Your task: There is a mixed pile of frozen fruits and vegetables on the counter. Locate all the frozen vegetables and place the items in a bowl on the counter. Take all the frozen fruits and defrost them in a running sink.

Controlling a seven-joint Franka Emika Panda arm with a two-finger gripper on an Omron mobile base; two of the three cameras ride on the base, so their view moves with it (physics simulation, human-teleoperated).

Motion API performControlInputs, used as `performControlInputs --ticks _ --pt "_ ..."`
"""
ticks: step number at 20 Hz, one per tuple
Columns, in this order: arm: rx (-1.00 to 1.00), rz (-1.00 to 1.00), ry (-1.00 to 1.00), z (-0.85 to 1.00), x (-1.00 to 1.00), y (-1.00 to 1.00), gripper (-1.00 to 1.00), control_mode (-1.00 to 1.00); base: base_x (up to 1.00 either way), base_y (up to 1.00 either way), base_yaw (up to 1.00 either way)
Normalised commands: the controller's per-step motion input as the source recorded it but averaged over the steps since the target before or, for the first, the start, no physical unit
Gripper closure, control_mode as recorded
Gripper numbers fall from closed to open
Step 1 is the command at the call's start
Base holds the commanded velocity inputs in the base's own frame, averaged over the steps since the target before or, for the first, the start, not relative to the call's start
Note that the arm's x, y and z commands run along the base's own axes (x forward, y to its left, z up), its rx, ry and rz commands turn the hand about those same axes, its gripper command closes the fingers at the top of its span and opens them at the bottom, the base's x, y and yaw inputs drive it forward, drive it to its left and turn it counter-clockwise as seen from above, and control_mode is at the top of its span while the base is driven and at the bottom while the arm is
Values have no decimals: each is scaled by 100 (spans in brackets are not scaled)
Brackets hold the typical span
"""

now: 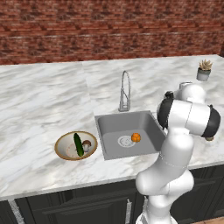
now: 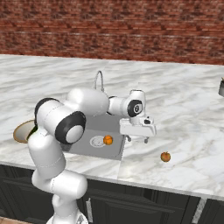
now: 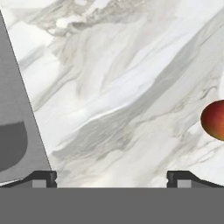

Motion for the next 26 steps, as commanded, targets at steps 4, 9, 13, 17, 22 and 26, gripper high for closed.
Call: performControlInputs --ticks 4,9,13,17,22,26 --pt "0 -10 11 -2 0 -54 -100 -100 0 0 0" --pt "0 -13 9 -10 0 -44 -100 -100 0 0 0" --pt "0 -2 -3 -1 0 -9 -100 -100 0 0 0" --pt "0 0 -3 -5 0 -24 -100 -100 0 0 0" --pt "0 0 -11 -10 -18 -29 -100 -100 0 0 0" --pt "0 3 -19 -2 -10 -3 -100 -100 0 0 0"
